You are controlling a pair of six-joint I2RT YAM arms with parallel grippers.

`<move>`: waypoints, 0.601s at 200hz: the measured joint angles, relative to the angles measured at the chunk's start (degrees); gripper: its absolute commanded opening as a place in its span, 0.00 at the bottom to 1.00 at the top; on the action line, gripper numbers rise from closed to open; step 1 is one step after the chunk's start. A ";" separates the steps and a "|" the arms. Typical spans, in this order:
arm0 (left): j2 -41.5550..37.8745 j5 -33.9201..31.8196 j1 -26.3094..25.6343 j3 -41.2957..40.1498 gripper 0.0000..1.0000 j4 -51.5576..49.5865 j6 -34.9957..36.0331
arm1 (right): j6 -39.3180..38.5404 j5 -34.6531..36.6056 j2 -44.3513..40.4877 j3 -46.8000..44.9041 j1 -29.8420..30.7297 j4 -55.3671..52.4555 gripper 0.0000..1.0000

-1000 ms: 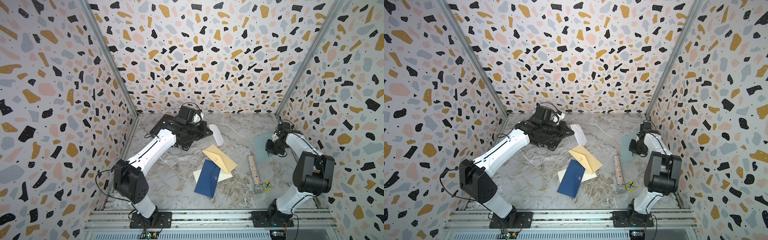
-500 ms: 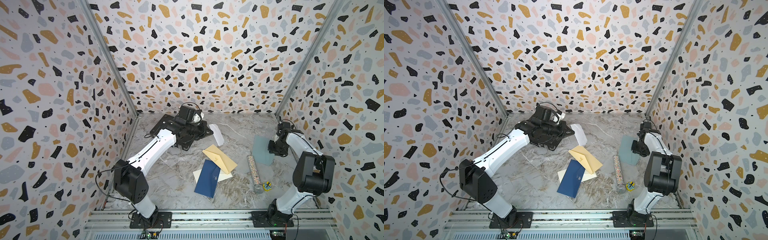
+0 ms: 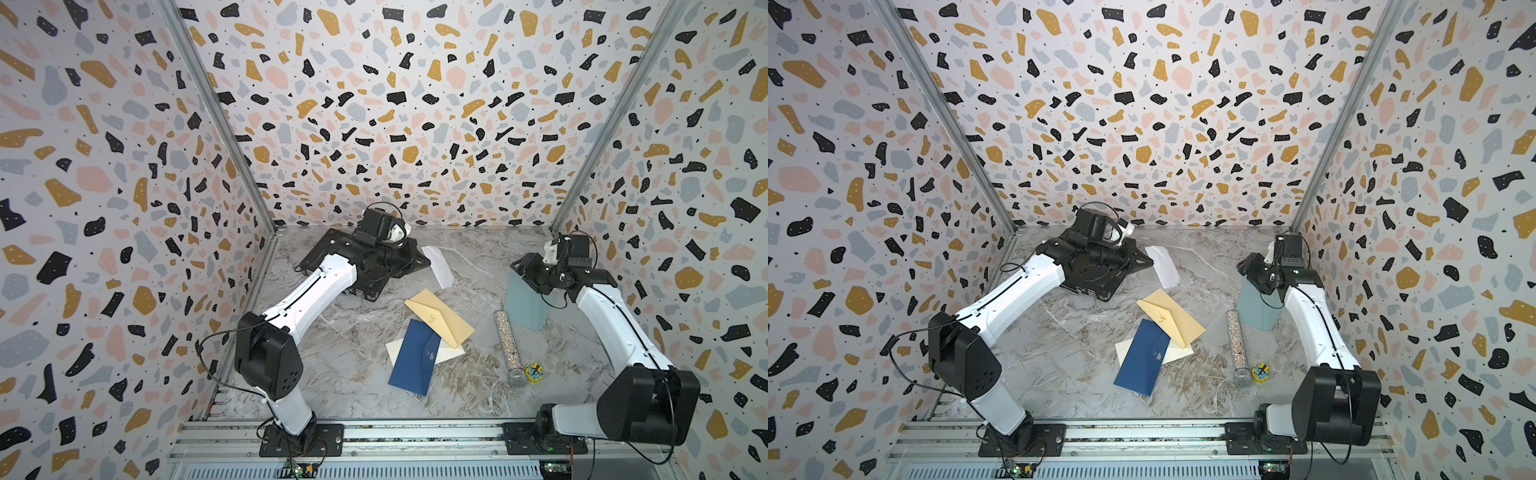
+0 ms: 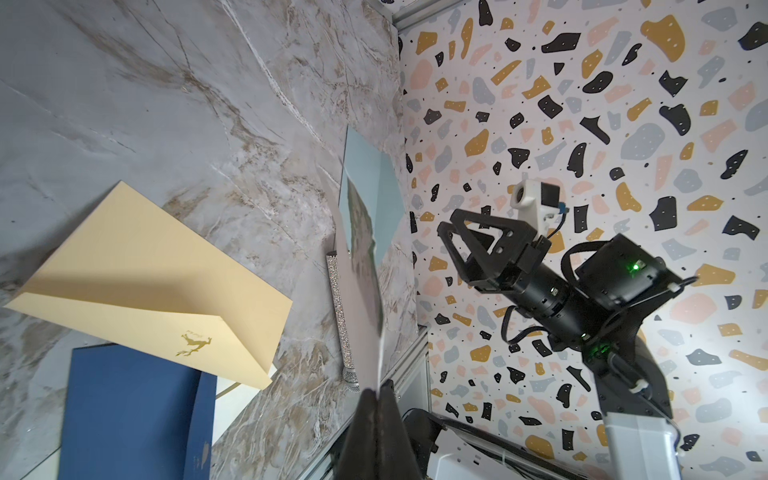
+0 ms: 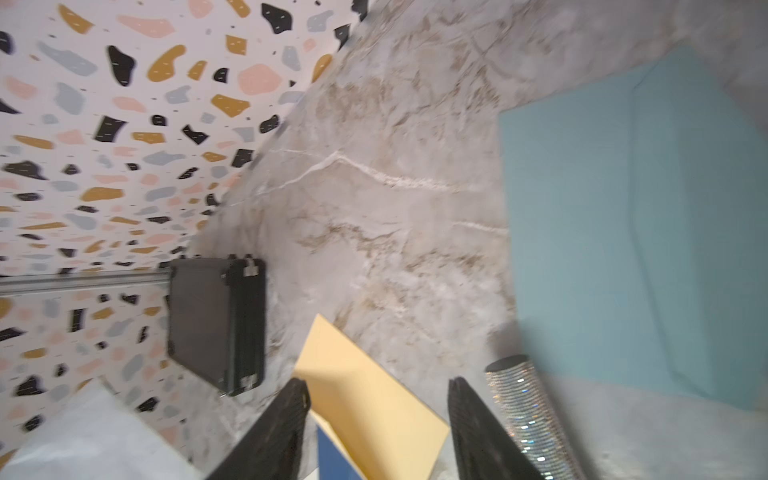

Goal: Take the letter paper out of the envelope
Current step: Unfold the letter paper.

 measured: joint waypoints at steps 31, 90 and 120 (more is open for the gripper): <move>0.17 2.19 0.00 0.02 0.00 2.73 -3.69 | 12.13 -7.10 -1.33 -5.60 6.01 10.12 0.58; 1.38 5.22 -0.02 0.07 0.00 6.97 -8.35 | 29.27 -12.33 -2.16 -13.25 9.07 27.08 0.50; 1.88 5.57 -0.13 -0.04 0.00 8.35 -9.84 | 33.20 -14.14 -1.09 -13.25 9.99 32.72 0.50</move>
